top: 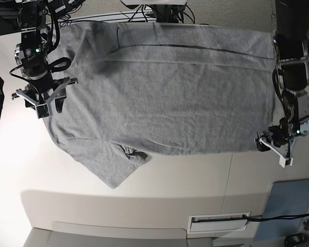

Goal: Fold the T-shirt properly
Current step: 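Release the fold and move both grippers to the opposite side edge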

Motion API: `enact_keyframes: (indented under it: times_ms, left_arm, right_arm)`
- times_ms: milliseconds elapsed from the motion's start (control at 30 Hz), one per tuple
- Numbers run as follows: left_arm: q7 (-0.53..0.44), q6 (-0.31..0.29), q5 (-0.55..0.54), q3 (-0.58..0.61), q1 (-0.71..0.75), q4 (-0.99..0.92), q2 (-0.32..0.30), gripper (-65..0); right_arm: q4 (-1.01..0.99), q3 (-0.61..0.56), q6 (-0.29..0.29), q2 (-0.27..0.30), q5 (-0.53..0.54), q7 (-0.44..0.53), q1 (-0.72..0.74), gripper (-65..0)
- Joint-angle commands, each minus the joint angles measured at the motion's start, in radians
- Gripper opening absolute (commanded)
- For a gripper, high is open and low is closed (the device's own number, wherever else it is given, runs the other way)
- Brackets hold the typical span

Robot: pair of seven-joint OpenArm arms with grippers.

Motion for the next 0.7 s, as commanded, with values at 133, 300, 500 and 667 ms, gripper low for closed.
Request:
enact_keyframes:
  times_ms: [133,300,500,667]
  left_arm:
    - [-0.02,-0.067,-0.005,0.015,-0.112,-0.163,-0.015,-23.8]
    - [0.008,-0.206,-0.017,0.015,-0.128,-0.198,-0.009,-32.9]
    - [0.024,-0.205,-0.016,0.015,-0.128,-0.198,-0.014,-65.0]
    - [0.026,-0.212,-0.013,0.015,-0.128,-0.198,-0.014,-65.0]
  right_arm:
    - [0.016,0.007,-0.006,0.013,-0.005,0.027,0.009,-37.7]
    - [0.016,0.007,-0.002,0.014,-0.005,0.033,0.014,-37.7]
    - [-0.051,0.007,0.04,0.013,-0.005,0.043,0.092,-37.7]
    - [-0.271,-0.003,0.132,0.014,0.023,0.06,0.272,-37.7]
